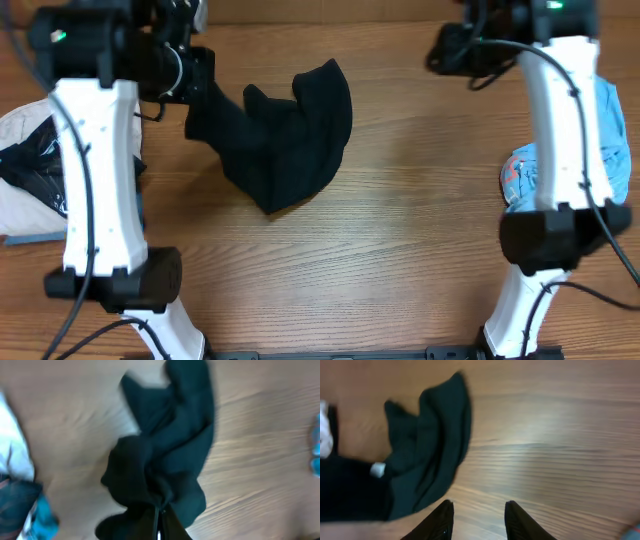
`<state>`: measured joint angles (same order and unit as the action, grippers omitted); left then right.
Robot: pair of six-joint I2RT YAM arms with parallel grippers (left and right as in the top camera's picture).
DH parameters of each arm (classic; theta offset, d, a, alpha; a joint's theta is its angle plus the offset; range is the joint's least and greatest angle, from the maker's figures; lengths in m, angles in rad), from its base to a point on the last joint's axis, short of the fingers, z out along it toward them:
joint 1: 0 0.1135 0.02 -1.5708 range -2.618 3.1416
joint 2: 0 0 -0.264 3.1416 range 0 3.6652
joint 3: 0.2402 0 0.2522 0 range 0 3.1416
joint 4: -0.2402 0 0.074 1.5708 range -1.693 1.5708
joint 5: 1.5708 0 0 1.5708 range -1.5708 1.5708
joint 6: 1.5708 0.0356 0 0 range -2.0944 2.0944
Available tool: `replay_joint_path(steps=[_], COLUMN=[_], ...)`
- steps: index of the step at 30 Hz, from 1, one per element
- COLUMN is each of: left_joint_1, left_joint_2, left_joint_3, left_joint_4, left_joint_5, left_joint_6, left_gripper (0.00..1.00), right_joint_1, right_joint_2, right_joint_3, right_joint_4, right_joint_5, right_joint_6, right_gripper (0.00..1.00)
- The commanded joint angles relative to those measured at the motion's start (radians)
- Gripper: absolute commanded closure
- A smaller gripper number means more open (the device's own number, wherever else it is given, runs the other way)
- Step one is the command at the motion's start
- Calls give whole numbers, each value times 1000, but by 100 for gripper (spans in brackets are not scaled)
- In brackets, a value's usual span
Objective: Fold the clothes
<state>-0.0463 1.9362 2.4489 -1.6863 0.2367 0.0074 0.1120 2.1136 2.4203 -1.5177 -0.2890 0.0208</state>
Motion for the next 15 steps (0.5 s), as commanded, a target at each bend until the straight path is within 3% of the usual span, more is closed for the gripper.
replay_joint_path(steps=[1, 6, 13, 15], left_joint_1=[-6, -6, -6, -6], left_joint_2=[22, 22, 22, 22], left_joint_3=[-121, -255, -307, -307], left_joint_4=[-3, 5, 12, 16], left_joint_5=[-135, -132, -135, -135], left_joint_6=[-45, -37, -37, -37], left_gripper=[96, 96, 96, 96], right_joint_1=[72, 163, 272, 295], right_joint_2=[82, 176, 271, 301], right_joint_3=[0, 0, 0, 0], right_joint_4=[16, 76, 227, 277], right_joint_5=[-51, -58, -52, -52], right_joint_6=[-25, -26, -25, -25], right_gripper=[62, 62, 62, 57])
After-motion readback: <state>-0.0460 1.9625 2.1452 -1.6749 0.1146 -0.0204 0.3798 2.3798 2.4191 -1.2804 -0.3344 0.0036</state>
